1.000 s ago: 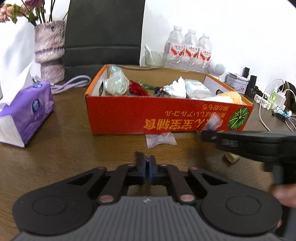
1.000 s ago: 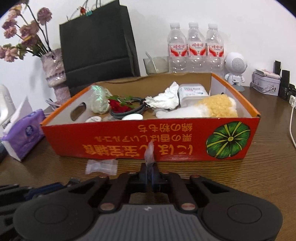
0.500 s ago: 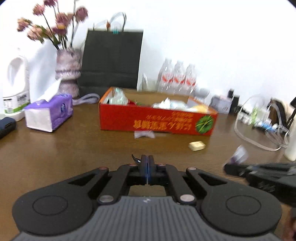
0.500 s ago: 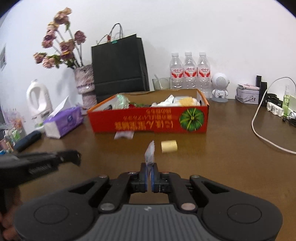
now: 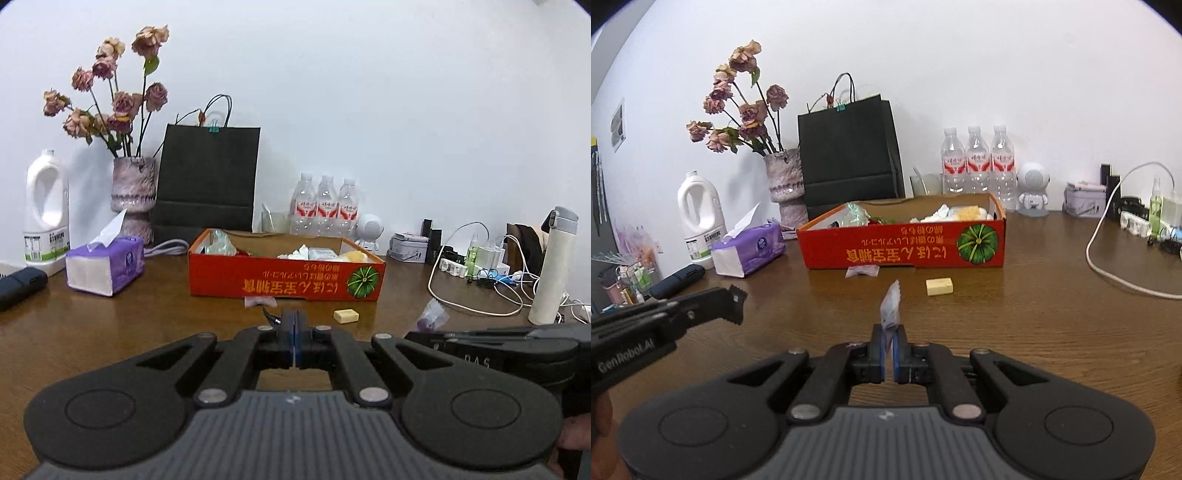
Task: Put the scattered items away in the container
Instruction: 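Carry the black packet and wrapper over the box and release them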
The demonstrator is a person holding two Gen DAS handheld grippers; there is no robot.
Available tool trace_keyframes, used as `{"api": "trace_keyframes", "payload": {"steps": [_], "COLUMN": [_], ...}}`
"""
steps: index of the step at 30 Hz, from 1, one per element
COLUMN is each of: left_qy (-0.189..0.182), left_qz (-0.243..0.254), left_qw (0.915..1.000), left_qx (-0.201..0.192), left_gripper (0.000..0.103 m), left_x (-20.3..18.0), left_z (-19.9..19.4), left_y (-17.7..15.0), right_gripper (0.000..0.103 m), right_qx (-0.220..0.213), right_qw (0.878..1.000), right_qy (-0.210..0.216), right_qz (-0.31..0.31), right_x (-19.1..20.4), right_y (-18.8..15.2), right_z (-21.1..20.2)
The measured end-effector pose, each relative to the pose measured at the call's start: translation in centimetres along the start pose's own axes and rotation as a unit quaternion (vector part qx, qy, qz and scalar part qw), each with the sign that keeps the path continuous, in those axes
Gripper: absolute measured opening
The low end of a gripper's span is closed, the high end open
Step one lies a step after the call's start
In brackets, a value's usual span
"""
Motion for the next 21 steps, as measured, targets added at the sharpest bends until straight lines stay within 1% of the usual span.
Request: {"api": "trace_keyframes", "payload": {"steps": [3,6,8,10,12,13,14,16,17,18,20,21], "left_qy": [-0.011,-0.019,-0.028,-0.052,-0.086,-0.091,-0.1,-0.104,-0.107,-0.113,-0.127,-0.125], "left_qz": [-0.002,0.018,0.036,0.048,0.058,0.064,0.071,0.063,0.061,0.059,0.058,0.048], "left_qw": [0.9999,0.999,0.9975,0.9956,0.9936,0.9932,0.9923,0.9924,0.9915,0.9899,0.9852,0.9842], "left_qx": [-0.009,-0.036,-0.054,-0.061,-0.045,-0.035,-0.017,0.02,0.041,0.062,0.1,0.116], "left_gripper": [0.001,0.001,0.001,0.002,0.002,0.002,0.002,0.001,0.001,0.001,0.001,0.001], "left_x": [0.4,0.7,1.1,1.8,2.7,3.2,3.5,3.7,3.7,3.8,3.9,4.2], "left_z": [1.0,3.2,5.6,9.3,14.2,16.8,19.8,25.0,27.4,29.8,33.6,35.2], "left_y": [0.8,2.8,4.8,7.3,9.4,10.2,10.9,11.7,11.9,12.0,11.7,11.3], "right_gripper": [0.003,0.003,0.003,0.003,0.003,0.003,0.003,0.003,0.003,0.003,0.003,0.003], "right_qx": [-0.01,-0.019,-0.027,-0.036,-0.042,-0.036,-0.03,-0.005,0.012,0.037,0.077,0.105], "right_qw": [1.0,1.0,1.0,0.999,0.999,0.999,0.999,1.0,1.0,0.999,0.996,0.993], "right_qy": [0.0,0.0,0.002,0.006,0.011,0.013,0.013,0.001,-0.011,-0.022,-0.035,-0.049], "right_qz": [-0.005,-0.006,0.002,0.004,0.01,0.013,0.018,0.013,0.011,0.009,0.007,-0.002], "right_x": [0.0,-0.4,-0.8,-1.2,-1.7,-2.0,-2.3,-3.0,-3.6,-4.3,-5.6,-6.1], "right_y": [1.0,2.8,5.0,7.7,11.1,12.8,14.5,17.7,19.0,20.3,21.7,22.1], "right_z": [0.1,1.2,2.5,4.2,6.5,7.9,9.6,13.8,16.0,18.6,22.7,25.0]}}
Point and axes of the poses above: each gripper's, at about its wrist camera, not at the fingertips, and z roughly the way its jaws point, x to its left, y to its top, the point moved 2 cm from there along z, roughly the way its jaws point, and after that the axes turned 11 degrees about z, right-handed, at the moved point
